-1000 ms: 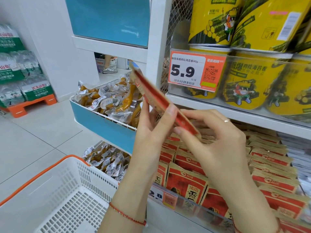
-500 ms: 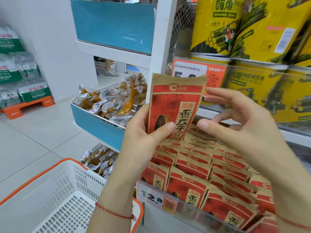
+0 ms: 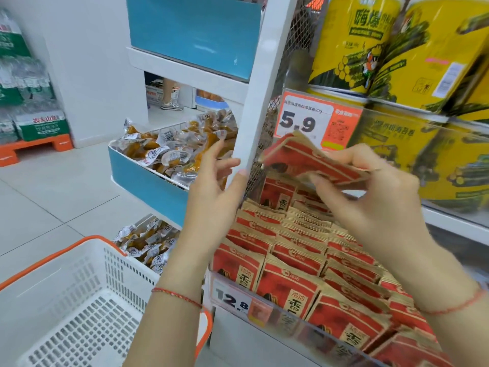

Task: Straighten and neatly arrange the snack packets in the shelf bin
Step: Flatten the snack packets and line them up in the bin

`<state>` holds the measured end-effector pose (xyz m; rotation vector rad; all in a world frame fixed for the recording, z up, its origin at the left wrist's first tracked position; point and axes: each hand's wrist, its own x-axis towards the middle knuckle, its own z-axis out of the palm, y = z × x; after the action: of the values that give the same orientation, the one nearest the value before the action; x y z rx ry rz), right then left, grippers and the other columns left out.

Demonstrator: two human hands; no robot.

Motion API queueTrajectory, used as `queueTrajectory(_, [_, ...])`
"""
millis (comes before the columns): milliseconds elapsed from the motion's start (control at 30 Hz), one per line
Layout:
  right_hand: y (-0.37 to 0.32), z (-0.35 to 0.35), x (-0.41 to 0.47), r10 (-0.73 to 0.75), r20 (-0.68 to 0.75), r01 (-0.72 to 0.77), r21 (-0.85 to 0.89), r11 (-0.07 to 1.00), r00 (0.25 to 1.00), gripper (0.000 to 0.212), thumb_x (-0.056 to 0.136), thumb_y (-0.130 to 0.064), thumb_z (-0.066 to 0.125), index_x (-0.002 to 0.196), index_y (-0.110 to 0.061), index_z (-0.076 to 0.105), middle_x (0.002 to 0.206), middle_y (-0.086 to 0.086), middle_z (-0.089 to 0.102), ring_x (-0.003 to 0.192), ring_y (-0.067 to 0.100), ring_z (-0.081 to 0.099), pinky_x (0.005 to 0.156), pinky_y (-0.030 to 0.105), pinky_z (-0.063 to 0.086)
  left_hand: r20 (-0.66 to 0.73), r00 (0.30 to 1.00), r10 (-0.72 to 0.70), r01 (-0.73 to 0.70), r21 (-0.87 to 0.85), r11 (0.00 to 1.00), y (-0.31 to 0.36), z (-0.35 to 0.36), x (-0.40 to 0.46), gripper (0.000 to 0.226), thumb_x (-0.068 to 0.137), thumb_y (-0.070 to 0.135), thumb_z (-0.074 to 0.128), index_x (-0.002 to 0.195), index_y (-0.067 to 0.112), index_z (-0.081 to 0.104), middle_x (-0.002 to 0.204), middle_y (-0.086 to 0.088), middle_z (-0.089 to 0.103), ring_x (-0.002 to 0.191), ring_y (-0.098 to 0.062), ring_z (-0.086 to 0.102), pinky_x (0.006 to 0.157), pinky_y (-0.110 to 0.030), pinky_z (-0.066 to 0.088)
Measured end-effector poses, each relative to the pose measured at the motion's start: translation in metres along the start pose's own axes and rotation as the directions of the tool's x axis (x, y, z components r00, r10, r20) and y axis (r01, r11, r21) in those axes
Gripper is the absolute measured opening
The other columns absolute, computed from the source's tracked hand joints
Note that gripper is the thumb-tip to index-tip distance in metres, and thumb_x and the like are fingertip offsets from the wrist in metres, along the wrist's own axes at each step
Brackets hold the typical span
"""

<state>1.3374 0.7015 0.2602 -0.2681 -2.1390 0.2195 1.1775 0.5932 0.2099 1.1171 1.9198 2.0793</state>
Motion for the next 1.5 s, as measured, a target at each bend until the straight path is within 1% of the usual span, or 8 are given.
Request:
queueTrajectory(133, [0.018, 0.017, -0.016, 0.045, 0.130, -0.034, -0.089, 0.995, 0.990, 0.025, 0.085, -0.036, 0.060, 0.100, -0.016, 0.065, 0.084, -0.012, 0.067, 0.072, 0.003, 0.062, 0.068, 0.012, 0.046, -0.038, 0.999, -0.037, 0.037, 0.013, 0.999, -0.005, -0.003, -0.001, 0.047, 0.099, 0.021, 0.054, 0.142, 0.027, 0.039, 0.110, 0.016, 0.063, 0.101, 0.009, 0.056, 0.080, -0.002, 0.039])
queueTrajectory(433, [0.036, 0.053, -0.015, 0.206, 0.304, -0.116, -0.288, 0.951, 0.930, 0.028, 0.096, -0.028, 0.054, 0.122, -0.020, 0.057, 0.106, 0.000, 0.068, 0.090, 0.022, 0.065, 0.075, 0.034, 0.050, -0.025, 0.991, -0.128, 0.129, 0.023, 0.991, -0.007, -0.009, 0.001, 0.033, 0.099, 0.025, 0.053, 0.132, 0.033, 0.047, 0.111, 0.014, 0.064, 0.097, 0.008, 0.056, 0.076, -0.008, 0.040])
queueTrajectory(633, [0.051, 0.074, -0.004, 0.360, 0.349, -0.245, -0.332, 0.911, 0.865, 0.023, 0.098, -0.029, 0.048, 0.112, -0.015, 0.061, 0.082, 0.005, 0.065, 0.078, 0.025, 0.061, 0.068, 0.035, 0.047, -0.028, 0.984, -0.176, 0.176, -0.013, 0.984, -0.008, -0.012, 0.003, 0.029, 0.098, 0.015, 0.052, 0.122, 0.033, 0.054, 0.107, 0.014, 0.066, 0.104, -0.008, 0.061, 0.096, -0.034, 0.049])
queueTrajectory(767, [0.064, 0.082, 0.003, 0.497, 0.347, -0.375, -0.361, 0.854, 0.796, 0.026, 0.096, -0.025, 0.050, 0.115, -0.013, 0.062, 0.064, -0.003, 0.057, 0.064, 0.019, 0.056, 0.064, 0.028, 0.043, 0.002, 0.982, -0.187, 0.187, 0.027, 0.982, -0.010, -0.010, 0.004, 0.039, 0.094, 0.003, 0.050, 0.118, 0.033, 0.057, 0.105, 0.015, 0.066, 0.100, -0.006, 0.060, 0.089, -0.030, 0.048])
queueTrajectory(900, [0.066, 0.079, 0.002, 0.513, 0.304, -0.403, -0.359, 0.842, 0.803, 0.031, 0.096, -0.024, 0.049, 0.123, -0.011, 0.057, 0.077, 0.003, 0.061, 0.078, 0.025, 0.059, 0.068, 0.028, 0.041, 0.037, 0.981, -0.191, 0.190, 0.039, 0.981, -0.010, -0.009, 0.002, 0.041, 0.093, 0.003, 0.049, 0.121, 0.032, 0.055, 0.108, 0.015, 0.064, 0.098, -0.003, 0.059, 0.078, -0.020, 0.045])
queueTrajectory(1100, [0.058, 0.078, -0.005, 0.403, 0.489, -0.173, -0.449, 0.877, 0.774, 0.045, 0.102, -0.026, 0.033, 0.144, -0.014, 0.040, 0.145, 0.012, 0.046, 0.128, 0.031, 0.048, 0.101, 0.040, 0.043, 0.032, 0.983, -0.182, 0.181, 0.037, 0.983, -0.010, -0.009, 0.002, 0.040, 0.094, 0.004, 0.050, 0.123, 0.031, 0.057, 0.108, 0.015, 0.064, 0.093, 0.000, 0.060, 0.071, -0.016, 0.047])
queueTrajectory(1367, [0.062, 0.091, 0.022, 0.529, 0.583, -0.313, -0.435, 0.844, 0.617, 0.032, 0.100, -0.021, 0.030, 0.106, -0.005, 0.056, 0.110, 0.018, 0.061, 0.102, 0.034, 0.056, 0.080, 0.034, 0.043, 0.069, 0.985, -0.161, 0.154, 0.096, 0.983, -0.005, -0.001, -0.004, 0.037, 0.095, 0.010, 0.051, 0.123, 0.035, 0.056, 0.112, 0.026, 0.055, 0.092, 0.003, 0.059, 0.086, -0.033, 0.053])
queueTrajectory(1500, [0.069, 0.095, 0.024, 0.573, 0.598, -0.316, -0.485, 0.816, 0.561, 0.040, 0.102, -0.026, 0.030, 0.129, -0.006, 0.052, 0.137, 0.016, 0.050, 0.115, 0.031, 0.054, 0.099, 0.037, 0.041, 0.064, 0.983, -0.174, 0.167, 0.099, 0.981, -0.006, -0.001, -0.004, 0.036, 0.096, 0.010, 0.051, 0.123, 0.034, 0.057, 0.112, 0.026, 0.054, 0.091, 0.004, 0.058, 0.086, -0.032, 0.053])
